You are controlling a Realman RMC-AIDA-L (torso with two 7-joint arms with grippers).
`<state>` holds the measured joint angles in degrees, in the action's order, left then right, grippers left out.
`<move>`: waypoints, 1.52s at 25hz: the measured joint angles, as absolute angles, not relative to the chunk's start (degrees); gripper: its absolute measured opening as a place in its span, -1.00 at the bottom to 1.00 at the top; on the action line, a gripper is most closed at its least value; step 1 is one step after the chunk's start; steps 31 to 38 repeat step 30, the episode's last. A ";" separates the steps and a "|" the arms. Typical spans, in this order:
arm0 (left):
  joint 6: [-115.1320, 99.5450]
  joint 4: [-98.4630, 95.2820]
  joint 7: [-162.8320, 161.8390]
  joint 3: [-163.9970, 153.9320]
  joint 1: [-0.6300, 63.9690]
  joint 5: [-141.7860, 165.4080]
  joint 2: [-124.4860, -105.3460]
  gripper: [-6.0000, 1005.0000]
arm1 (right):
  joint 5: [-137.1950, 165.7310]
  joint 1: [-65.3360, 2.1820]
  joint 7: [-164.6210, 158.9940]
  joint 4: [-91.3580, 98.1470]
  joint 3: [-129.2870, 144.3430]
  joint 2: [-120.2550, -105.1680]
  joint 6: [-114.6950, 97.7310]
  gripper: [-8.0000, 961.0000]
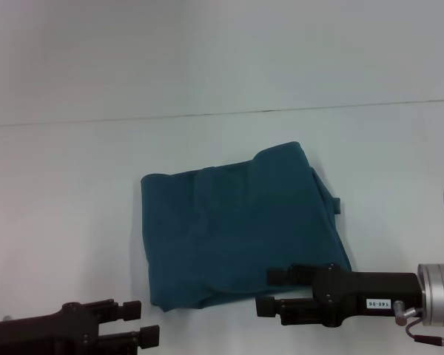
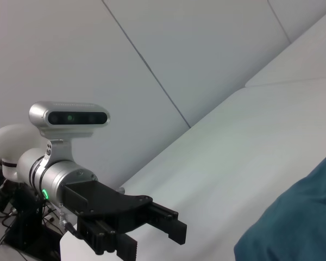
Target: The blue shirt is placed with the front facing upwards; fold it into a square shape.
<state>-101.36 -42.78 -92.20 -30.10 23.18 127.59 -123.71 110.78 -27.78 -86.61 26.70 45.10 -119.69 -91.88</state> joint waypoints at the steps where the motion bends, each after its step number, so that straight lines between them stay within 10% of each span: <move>1: -101.24 -42.75 -92.20 -30.20 23.18 127.61 -123.76 0.50 | 110.78 -27.79 -86.64 26.69 45.10 -119.66 -91.86 0.80; 38: -101.02 -36.58 -78.97 -31.01 23.91 124.04 -123.92 0.50 | 110.45 -27.60 -86.31 25.94 44.67 -119.60 -90.27 0.80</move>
